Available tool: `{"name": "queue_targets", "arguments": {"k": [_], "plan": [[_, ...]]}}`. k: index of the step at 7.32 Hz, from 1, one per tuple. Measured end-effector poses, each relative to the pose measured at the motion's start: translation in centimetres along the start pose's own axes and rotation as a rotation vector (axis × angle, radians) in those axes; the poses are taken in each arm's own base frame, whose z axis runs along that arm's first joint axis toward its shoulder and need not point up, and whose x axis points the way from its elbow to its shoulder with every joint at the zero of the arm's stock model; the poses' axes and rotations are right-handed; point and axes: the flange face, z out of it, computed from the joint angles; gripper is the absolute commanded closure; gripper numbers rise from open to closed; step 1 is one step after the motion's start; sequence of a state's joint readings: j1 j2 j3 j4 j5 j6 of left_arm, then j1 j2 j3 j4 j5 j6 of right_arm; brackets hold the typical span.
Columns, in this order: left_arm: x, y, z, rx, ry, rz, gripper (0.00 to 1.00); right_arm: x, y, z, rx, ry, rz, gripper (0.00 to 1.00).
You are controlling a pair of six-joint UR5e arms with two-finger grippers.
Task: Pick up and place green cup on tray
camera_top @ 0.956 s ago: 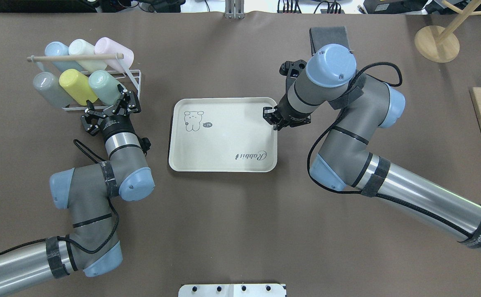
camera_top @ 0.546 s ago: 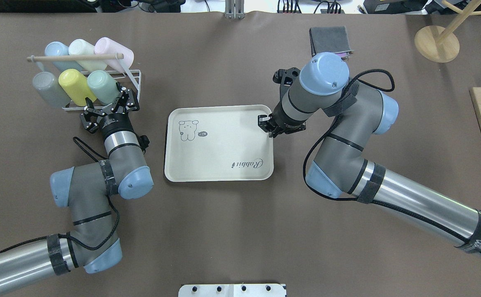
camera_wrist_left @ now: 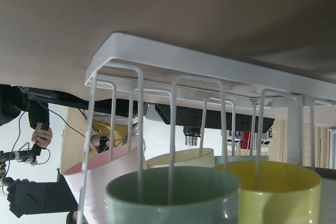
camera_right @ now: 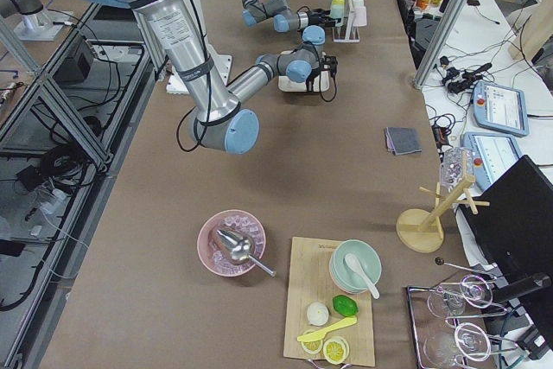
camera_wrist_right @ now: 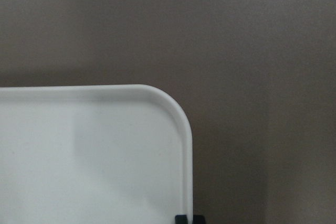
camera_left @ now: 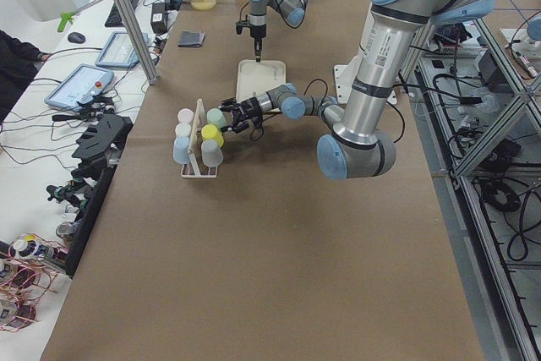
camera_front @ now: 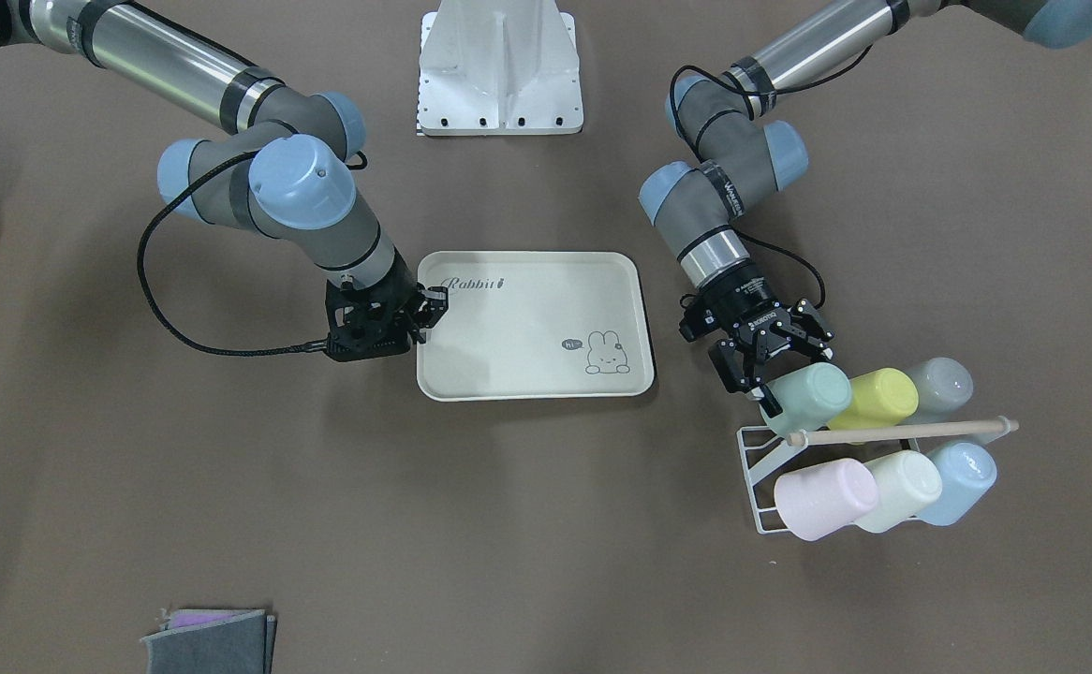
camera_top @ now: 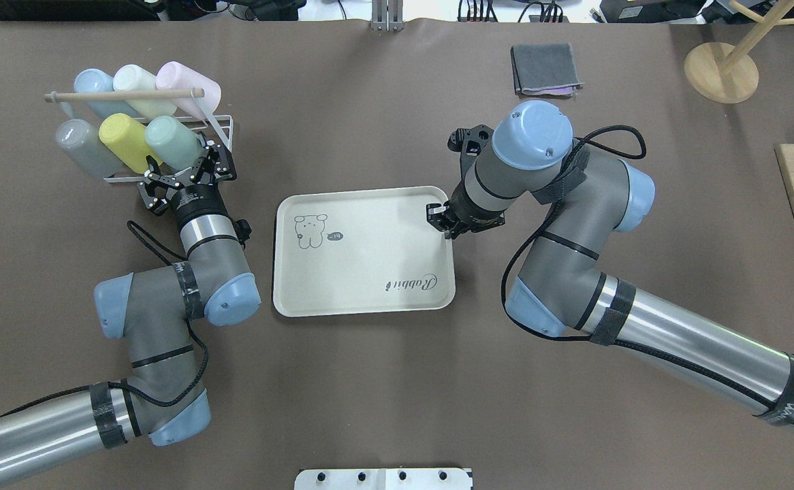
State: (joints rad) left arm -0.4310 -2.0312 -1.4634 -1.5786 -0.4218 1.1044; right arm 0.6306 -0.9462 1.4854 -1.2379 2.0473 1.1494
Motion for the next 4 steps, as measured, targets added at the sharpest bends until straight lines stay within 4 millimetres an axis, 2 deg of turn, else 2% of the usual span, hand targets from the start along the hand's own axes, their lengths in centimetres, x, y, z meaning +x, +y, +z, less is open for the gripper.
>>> {"name": "queue_targets", "arguments": {"k": [2,3,4], "plan": [[-0.06,-0.07,0.2,-0.005,0.002,0.003,0.6,0.52,0.04,0.51,-0.003,0.01,0.004,1.0],[0.01,0.07,0.38,-0.008,0.003,0.002,0.76,0.74,0.07,0.66,-0.004,0.014,0.006,1.0],[0.09,0.48,0.7,-0.022,0.001,0.0,0.89,1.0,0.09,0.81,-0.005,0.017,0.008,1.0]]}}
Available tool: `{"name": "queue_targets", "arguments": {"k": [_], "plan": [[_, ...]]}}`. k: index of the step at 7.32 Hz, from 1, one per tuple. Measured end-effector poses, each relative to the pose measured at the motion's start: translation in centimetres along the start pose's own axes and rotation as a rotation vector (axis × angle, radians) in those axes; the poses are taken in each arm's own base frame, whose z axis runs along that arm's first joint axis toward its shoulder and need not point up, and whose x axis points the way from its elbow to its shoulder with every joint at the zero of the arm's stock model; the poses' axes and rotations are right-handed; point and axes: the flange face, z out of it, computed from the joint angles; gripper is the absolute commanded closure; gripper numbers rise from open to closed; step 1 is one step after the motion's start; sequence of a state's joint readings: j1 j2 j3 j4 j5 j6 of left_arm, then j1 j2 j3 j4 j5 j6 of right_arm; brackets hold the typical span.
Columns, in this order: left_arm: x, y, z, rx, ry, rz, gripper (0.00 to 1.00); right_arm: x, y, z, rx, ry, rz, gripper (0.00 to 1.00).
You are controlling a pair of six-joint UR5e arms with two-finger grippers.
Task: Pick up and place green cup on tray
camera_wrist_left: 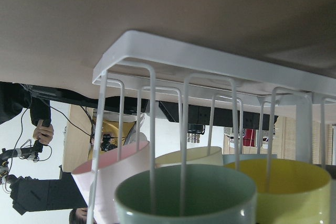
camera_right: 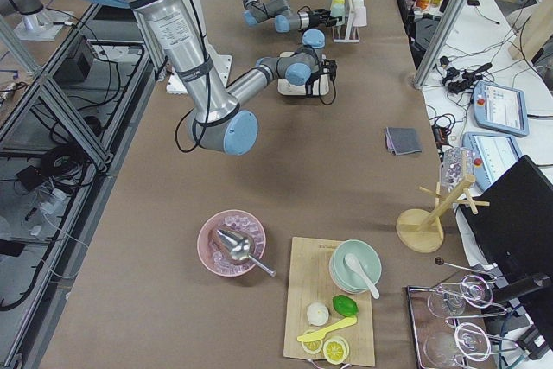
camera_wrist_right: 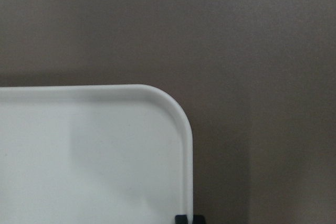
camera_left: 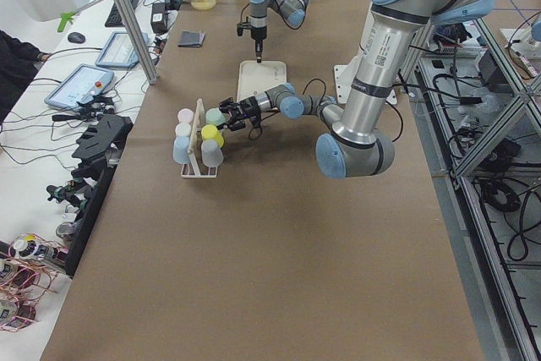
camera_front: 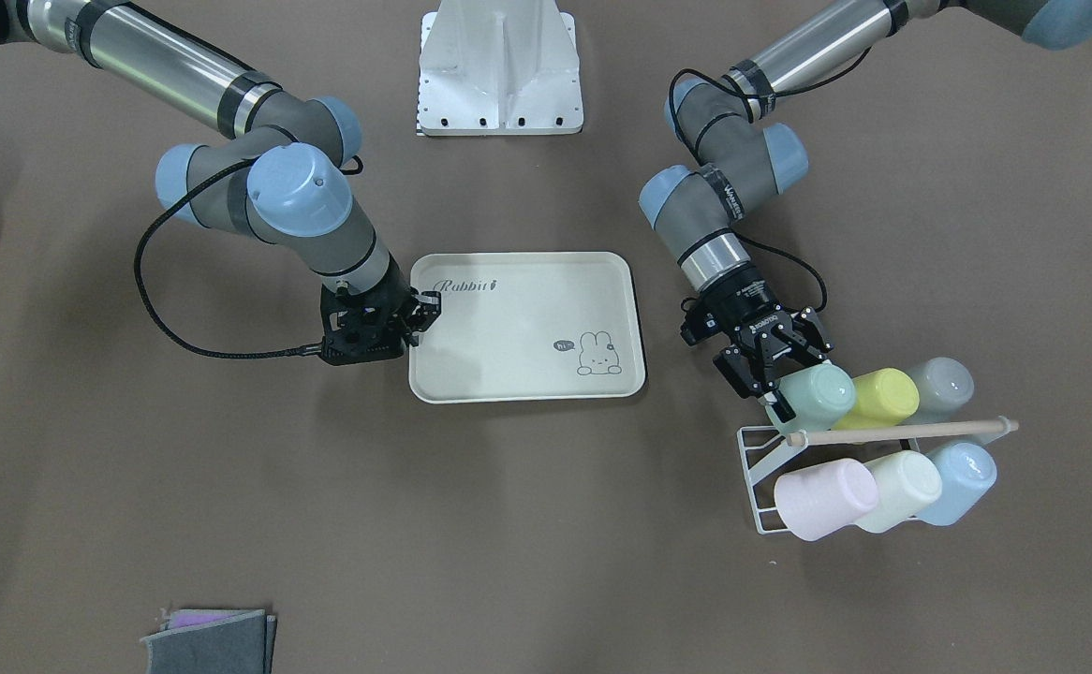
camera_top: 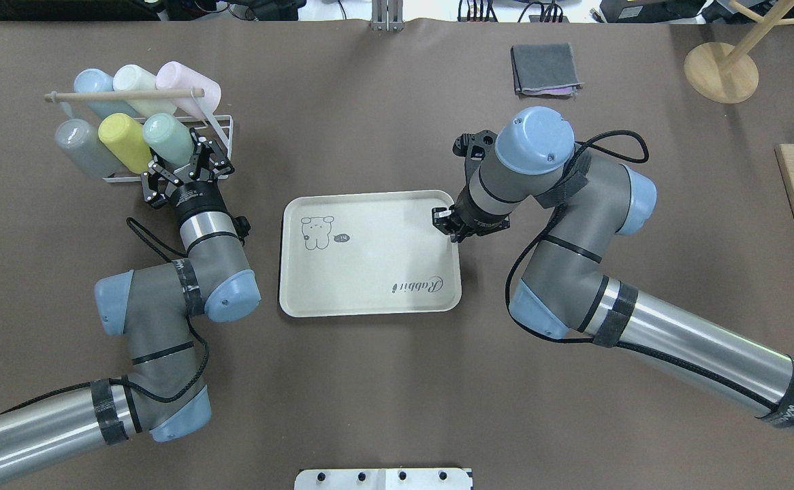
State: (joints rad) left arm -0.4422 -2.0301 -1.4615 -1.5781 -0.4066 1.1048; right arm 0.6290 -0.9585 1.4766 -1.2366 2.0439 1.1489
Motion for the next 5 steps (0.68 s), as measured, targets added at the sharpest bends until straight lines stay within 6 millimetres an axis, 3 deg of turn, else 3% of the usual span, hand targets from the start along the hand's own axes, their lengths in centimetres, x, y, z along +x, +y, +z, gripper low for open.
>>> {"name": "queue_targets", "arguments": {"k": [1,4,5], "plan": [[0.2,0.8,0.5,-0.023,-0.003,-0.007,0.93,0.3,0.0,0.2,0.0,0.004,0.002,1.0],[0.5,3.2,1.1,-0.077,-0.02,0.014,0.94,0.9,0.1,0.5,0.0,0.012,0.015,0.01],[0.3,3.5,1.0,-0.088,-0.027,0.022,0.94,1.3,0.2,0.7,0.003,0.017,0.02,0.01]]}}
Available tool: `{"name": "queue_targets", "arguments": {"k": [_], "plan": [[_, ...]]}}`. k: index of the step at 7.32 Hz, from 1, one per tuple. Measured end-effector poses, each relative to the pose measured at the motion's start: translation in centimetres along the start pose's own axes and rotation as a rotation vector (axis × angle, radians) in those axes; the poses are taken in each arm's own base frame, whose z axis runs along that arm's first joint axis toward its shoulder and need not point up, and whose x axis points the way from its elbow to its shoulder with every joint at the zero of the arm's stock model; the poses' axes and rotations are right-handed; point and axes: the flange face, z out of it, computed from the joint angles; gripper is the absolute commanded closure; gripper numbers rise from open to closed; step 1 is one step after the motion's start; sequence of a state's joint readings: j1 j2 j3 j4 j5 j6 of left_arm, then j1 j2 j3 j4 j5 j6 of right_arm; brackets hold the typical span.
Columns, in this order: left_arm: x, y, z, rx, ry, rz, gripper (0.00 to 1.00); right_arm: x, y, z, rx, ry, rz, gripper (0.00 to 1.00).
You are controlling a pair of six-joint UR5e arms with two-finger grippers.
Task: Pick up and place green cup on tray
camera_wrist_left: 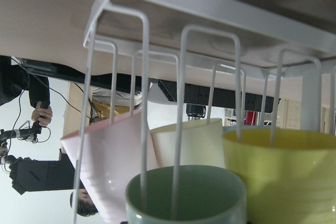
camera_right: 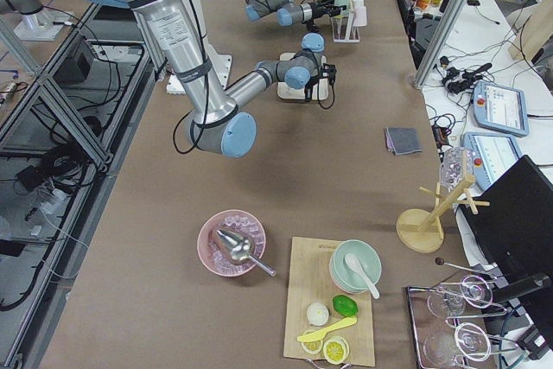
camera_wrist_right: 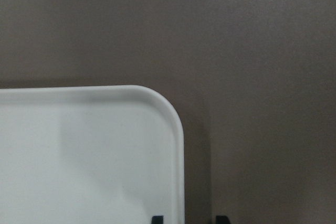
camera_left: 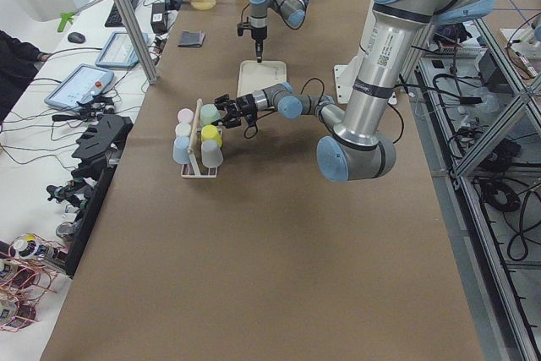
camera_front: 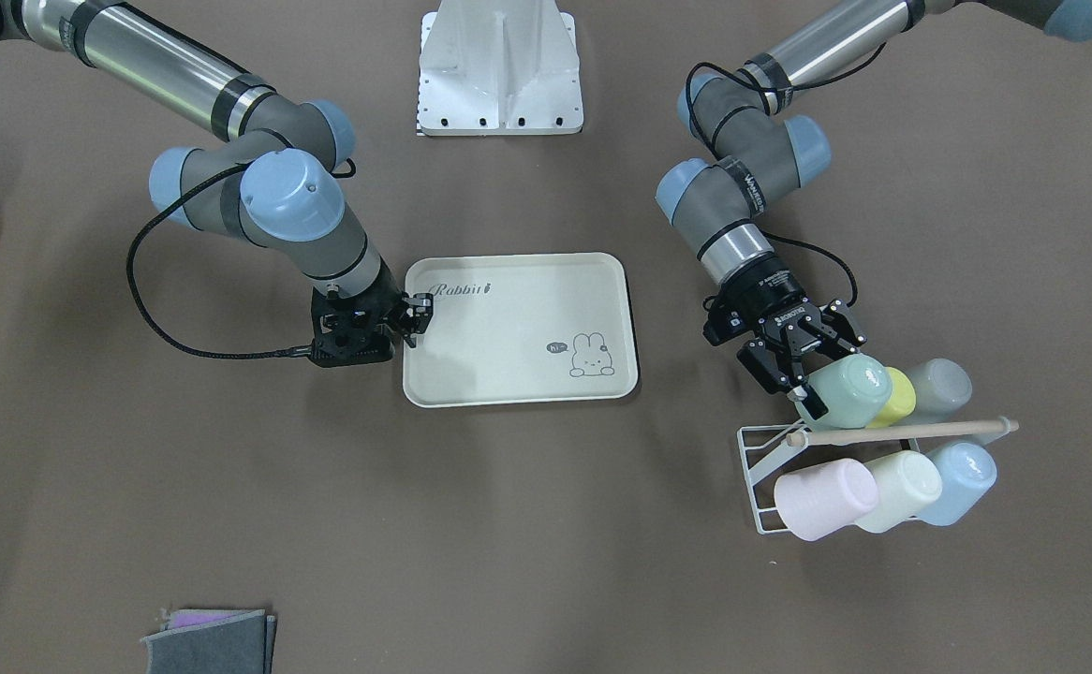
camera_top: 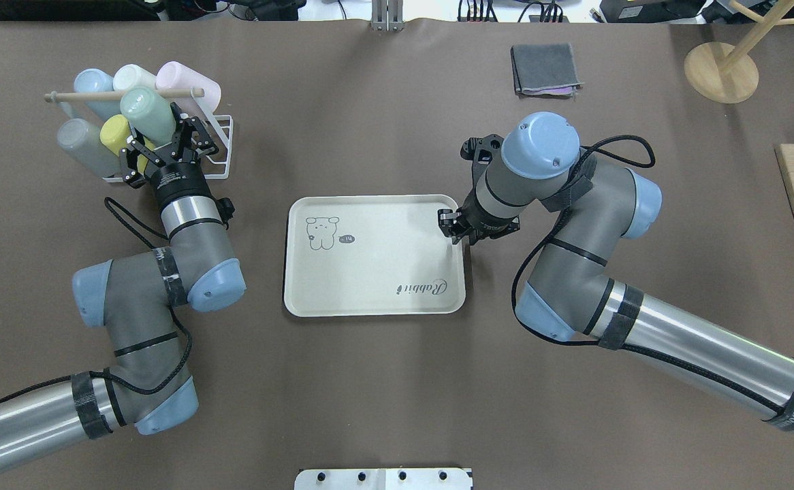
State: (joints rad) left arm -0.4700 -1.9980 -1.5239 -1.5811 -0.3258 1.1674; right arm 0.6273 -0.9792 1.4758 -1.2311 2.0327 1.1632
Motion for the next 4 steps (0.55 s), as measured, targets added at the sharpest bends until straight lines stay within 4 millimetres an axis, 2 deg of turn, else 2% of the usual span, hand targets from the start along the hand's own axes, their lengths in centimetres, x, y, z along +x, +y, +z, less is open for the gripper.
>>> {"name": "queue_targets", "arguments": {"k": [2,3,4], "plan": [[-0.1,0.9,-0.5,-0.005,-0.014,-0.014,0.94,0.5,-0.2,0.0,0.011,0.009,-0.003,0.01],[0.4,1.9,-0.7,-0.011,-0.021,-0.023,0.94,1.1,-1.0,-0.6,0.016,0.01,0.001,0.01],[0.8,3.7,-1.2,-0.013,-0.032,-0.025,0.94,2.7,-2.5,-1.9,0.021,0.01,0.005,0.01]]}}
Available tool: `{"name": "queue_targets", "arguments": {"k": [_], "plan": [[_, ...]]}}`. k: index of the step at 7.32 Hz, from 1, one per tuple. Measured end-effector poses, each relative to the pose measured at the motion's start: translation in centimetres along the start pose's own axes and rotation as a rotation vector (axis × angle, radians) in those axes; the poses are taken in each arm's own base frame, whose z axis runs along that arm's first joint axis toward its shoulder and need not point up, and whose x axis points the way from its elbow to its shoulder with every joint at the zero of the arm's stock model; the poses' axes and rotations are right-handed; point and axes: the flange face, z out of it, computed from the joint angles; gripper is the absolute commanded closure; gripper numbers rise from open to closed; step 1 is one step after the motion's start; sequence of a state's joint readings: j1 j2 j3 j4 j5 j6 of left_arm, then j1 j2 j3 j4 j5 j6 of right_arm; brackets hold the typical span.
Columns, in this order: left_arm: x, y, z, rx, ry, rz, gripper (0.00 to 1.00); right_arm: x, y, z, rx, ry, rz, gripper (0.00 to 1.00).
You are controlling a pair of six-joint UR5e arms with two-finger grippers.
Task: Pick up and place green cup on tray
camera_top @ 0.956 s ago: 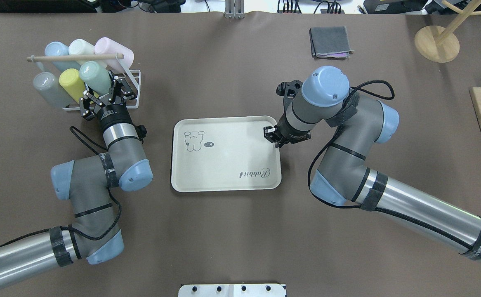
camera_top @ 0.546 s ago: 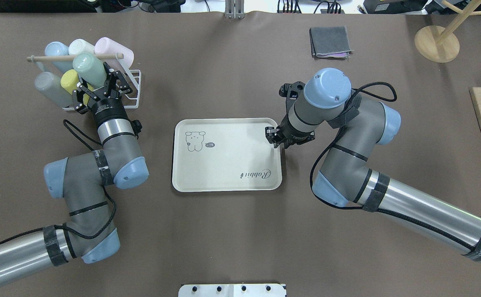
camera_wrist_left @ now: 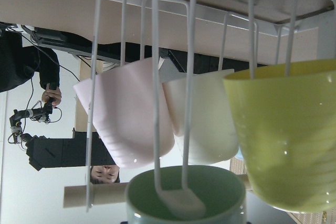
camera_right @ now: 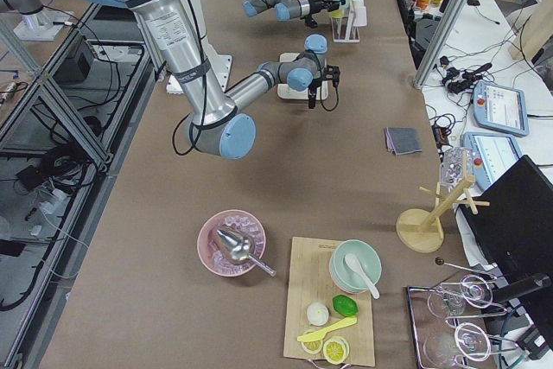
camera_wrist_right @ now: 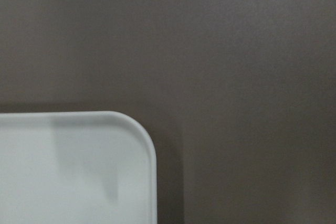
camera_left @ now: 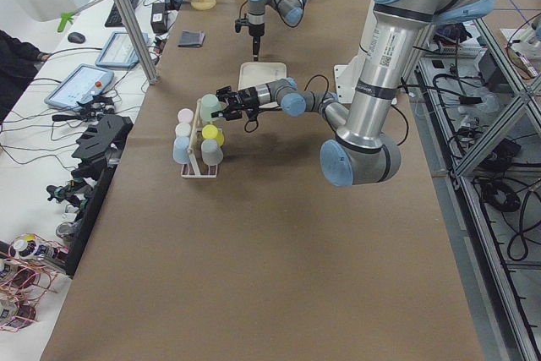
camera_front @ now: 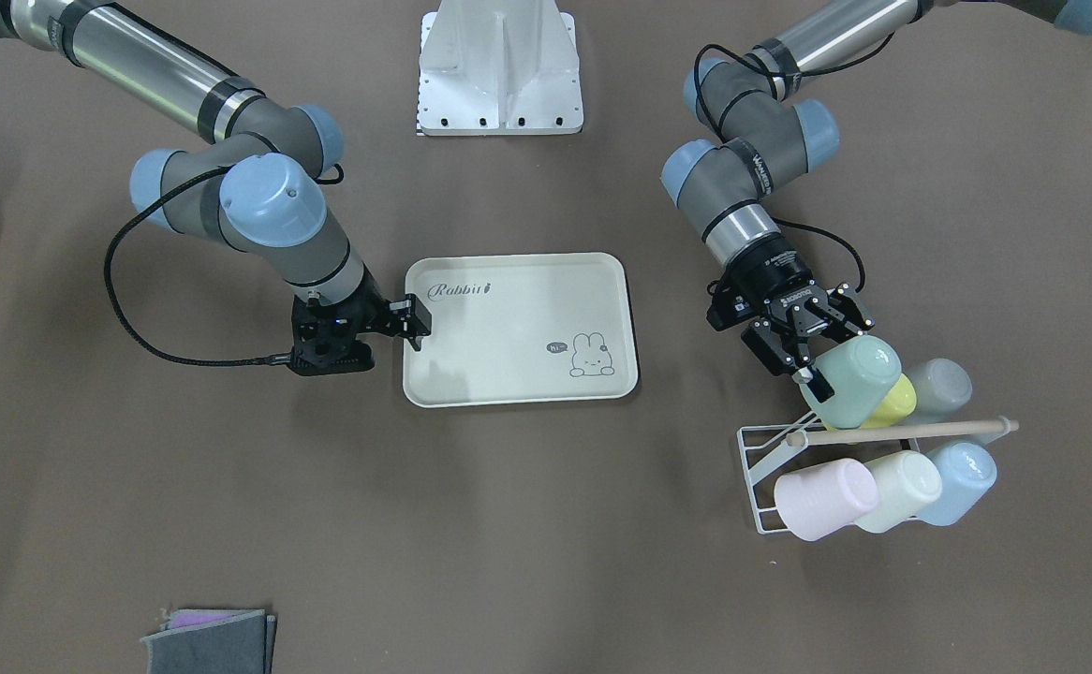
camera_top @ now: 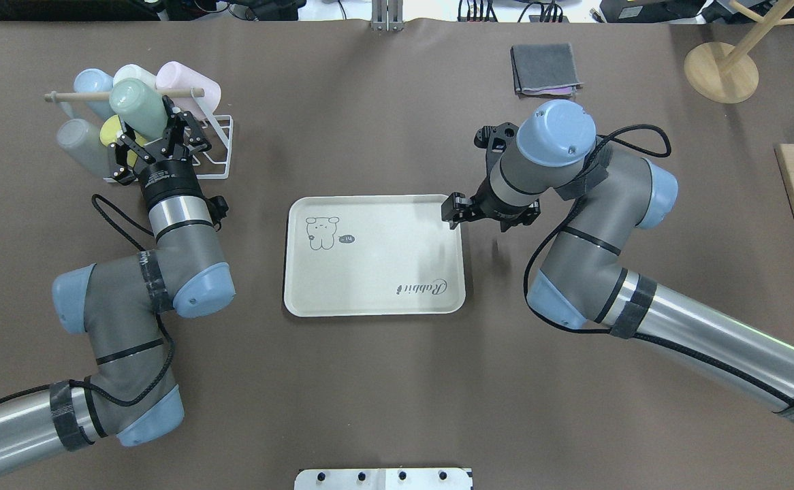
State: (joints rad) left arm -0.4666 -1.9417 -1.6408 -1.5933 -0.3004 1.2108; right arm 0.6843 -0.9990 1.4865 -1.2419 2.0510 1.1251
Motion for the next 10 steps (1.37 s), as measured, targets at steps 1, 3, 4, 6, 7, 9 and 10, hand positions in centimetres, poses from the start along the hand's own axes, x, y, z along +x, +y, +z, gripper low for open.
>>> {"name": "queue_targets", "arguments": {"k": [1,3,4,6,7,9,10], "plan": [[0.2,2.3,-0.6,0.005,-0.013,-0.015,0.95,3.0,-1.8,-1.6,0.004,0.002,-0.01,0.01],[-0.2,5.8,-1.6,0.041,-0.048,-0.115,0.97,12.1,-5.7,-6.7,0.007,0.033,-0.048,0.0],[-0.8,7.0,-2.2,0.087,-0.073,-0.192,0.99,16.5,-7.1,-9.6,0.005,0.077,-0.081,0.0],[-3.0,8.3,-3.6,0.3,-0.153,-0.432,1.0,26.0,-7.9,-15.7,-0.014,0.182,-0.149,0.0],[-4.0,8.7,-4.4,0.42,-0.189,-0.587,1.0,32.0,-6.4,-18.2,-0.027,0.22,-0.168,0.0],[-6.0,7.7,-5.8,0.691,-0.125,-0.989,1.0,43.6,-1.5,-21.6,-0.055,0.261,-0.161,0.0],[-7.6,7.0,-6.6,0.826,-0.046,-1.2,1.0,48.9,1.5,-22.5,-0.077,0.272,-0.146,0.0]]}}
